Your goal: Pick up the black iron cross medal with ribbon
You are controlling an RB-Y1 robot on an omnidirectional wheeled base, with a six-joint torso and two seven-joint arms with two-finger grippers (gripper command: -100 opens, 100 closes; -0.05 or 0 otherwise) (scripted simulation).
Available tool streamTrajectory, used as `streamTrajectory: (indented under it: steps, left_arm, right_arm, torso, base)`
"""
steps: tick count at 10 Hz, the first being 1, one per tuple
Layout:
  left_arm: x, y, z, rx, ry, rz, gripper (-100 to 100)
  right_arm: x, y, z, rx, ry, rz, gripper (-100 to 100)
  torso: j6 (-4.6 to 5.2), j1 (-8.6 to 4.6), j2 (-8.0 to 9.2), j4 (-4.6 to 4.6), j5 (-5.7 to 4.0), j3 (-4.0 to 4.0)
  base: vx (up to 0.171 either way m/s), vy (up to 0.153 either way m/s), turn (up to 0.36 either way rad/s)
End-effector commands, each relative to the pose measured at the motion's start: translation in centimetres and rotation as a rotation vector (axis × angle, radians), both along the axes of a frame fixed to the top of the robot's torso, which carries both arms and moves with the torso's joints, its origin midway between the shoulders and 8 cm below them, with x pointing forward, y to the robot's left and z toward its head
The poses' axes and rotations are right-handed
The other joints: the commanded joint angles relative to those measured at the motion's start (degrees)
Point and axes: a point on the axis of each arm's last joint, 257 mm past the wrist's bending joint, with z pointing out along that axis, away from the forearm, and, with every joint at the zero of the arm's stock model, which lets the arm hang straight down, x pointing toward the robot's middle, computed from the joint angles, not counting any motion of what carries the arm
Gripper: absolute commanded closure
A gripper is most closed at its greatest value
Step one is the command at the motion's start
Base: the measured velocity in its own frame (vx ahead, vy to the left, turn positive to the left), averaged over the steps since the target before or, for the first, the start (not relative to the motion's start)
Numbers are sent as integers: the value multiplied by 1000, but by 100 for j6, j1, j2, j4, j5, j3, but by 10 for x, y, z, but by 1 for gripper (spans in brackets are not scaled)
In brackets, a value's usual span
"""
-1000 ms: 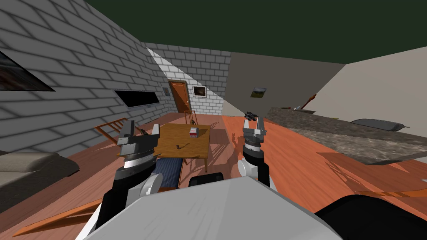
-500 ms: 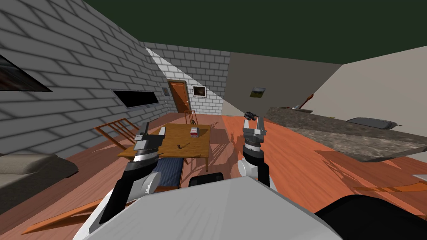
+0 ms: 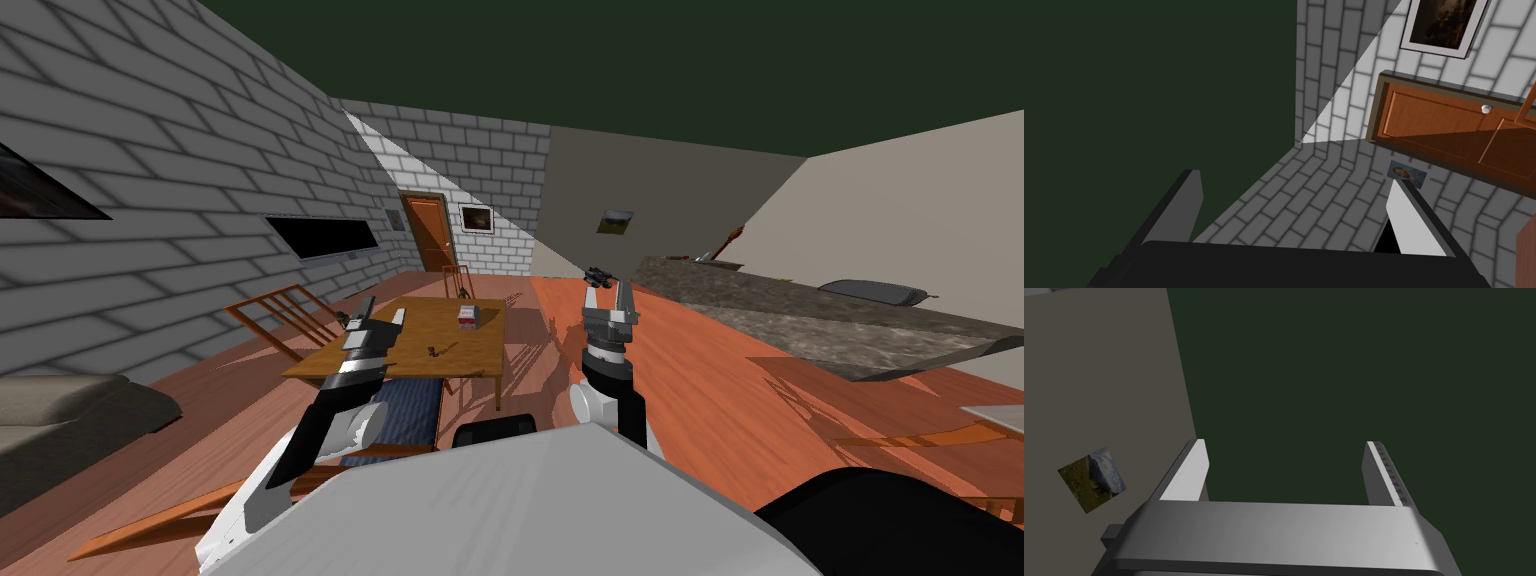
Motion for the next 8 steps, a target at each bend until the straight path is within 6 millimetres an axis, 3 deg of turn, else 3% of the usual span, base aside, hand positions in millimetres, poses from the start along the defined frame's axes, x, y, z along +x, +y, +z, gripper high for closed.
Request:
streamTrajectory:
  steps: [1,8]
  left_arm:
    - [9,10,-18,-16,41,3,-100]
    - [59,58,-85,-154,228,15,-100]
  right_arm:
    - [0,0,0,0,0,0,0]
    - [0,0,0,0,0,0,0]
  torso:
    - [0,0,0,0,0,0]
    - [-2,0,0,0,0,0]
  base:
    - [-12,26,-18]
    - [-15,36,-25]
